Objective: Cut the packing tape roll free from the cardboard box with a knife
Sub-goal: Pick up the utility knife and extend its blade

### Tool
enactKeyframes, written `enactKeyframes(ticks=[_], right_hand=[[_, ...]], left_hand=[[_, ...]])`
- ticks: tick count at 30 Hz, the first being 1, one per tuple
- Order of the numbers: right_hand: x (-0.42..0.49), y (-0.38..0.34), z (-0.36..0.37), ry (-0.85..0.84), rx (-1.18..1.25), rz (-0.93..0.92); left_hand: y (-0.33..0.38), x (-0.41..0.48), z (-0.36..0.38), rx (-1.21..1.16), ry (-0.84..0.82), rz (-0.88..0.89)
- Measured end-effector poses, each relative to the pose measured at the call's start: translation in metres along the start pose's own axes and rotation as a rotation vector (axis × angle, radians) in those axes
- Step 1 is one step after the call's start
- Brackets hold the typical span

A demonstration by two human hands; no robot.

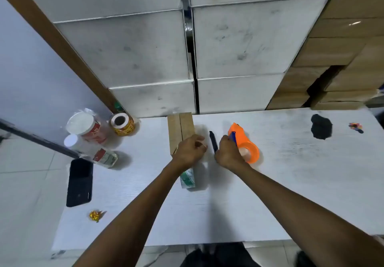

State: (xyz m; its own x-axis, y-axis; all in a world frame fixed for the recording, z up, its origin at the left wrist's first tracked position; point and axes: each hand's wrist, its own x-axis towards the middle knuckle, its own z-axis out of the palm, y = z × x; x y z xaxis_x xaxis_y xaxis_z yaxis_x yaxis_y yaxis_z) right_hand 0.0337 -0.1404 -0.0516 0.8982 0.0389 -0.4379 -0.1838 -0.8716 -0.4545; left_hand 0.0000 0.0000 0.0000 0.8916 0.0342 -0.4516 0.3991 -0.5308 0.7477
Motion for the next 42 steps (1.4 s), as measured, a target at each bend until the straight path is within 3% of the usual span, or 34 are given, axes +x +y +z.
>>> enactKeyframes(ticks=[4,8,14,17,20,28,34,38,42], right_hand=[[0.012,-0.003,0.013,-0.027,-0.035,0.040],[0.022,0.003,0.033,-0.006,-0.101,0.015],[0.037,0.012,0.048,0.071,-0.011,0.199],[0.042,0.012,0.053,0.030,0.045,0.255],[0.044,0.014,0.054,-0.016,0.131,0.210],[0.015,0.013,0.030,0.048,0.824,0.126],[-0.030,-0.005,-0.005,0.042,0.817,-0.106],[-0.063,-0.031,-0.032,-0.071,1.026,-0.181],[-0.097,-0.058,-0.052,-0.014,0.997,-0.348]], left_hand=[[0.001,0.000,0.013,0.054,-0.064,-0.013],[-0.002,0.004,0.024,0.028,-0.013,-0.010],[-0.009,0.008,0.020,-0.091,-0.004,-0.005],[-0.010,0.009,0.013,-0.138,-0.015,-0.036],[-0.007,0.011,0.007,-0.153,-0.046,-0.046],[-0.008,0.017,-0.001,-0.289,-0.038,-0.077],[0.011,0.006,-0.016,-0.407,0.018,-0.001],[0.036,-0.011,-0.028,-0.488,0.034,0.131],[0.064,-0.034,-0.040,-0.573,0.070,0.261]])
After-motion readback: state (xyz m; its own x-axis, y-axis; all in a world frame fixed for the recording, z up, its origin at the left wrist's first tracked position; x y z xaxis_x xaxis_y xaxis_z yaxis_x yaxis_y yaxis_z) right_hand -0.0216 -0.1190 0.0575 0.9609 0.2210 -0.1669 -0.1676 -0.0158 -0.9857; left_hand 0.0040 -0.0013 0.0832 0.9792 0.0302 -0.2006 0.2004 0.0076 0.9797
